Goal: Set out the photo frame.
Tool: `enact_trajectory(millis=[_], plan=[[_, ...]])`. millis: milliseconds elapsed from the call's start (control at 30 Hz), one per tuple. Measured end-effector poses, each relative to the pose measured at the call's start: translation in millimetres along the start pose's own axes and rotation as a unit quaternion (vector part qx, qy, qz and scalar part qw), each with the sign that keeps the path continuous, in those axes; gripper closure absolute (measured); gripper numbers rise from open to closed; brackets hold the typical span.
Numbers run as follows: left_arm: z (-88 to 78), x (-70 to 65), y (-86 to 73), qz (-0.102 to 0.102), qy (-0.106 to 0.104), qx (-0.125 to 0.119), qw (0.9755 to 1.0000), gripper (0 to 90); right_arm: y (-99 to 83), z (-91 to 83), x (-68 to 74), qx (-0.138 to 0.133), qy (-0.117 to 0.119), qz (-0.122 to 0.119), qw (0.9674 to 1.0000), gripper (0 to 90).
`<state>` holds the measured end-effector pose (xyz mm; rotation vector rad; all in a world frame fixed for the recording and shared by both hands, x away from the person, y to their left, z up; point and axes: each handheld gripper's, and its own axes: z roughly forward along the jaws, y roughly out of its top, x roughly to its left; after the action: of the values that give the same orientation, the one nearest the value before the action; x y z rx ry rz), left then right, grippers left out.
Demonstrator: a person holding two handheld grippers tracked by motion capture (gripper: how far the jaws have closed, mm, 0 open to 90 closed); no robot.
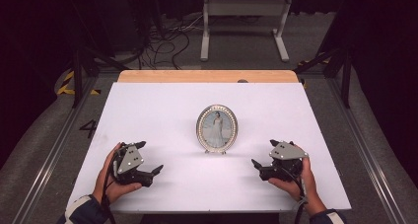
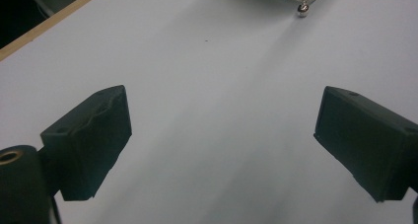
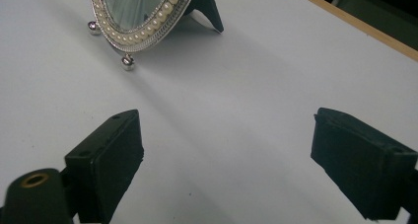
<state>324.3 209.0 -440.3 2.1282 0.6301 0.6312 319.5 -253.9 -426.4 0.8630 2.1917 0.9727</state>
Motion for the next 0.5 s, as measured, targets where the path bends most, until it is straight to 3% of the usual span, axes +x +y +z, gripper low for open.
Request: enact_trajectory(millis=[500], plan=[[-16.2, 15.0, -23.1, -0.019, 0.017, 0.01, 0.9996, 7.5, -21.2, -10.7, -10.4, 0.014, -0.017, 0.012, 0.9997, 12.0]])
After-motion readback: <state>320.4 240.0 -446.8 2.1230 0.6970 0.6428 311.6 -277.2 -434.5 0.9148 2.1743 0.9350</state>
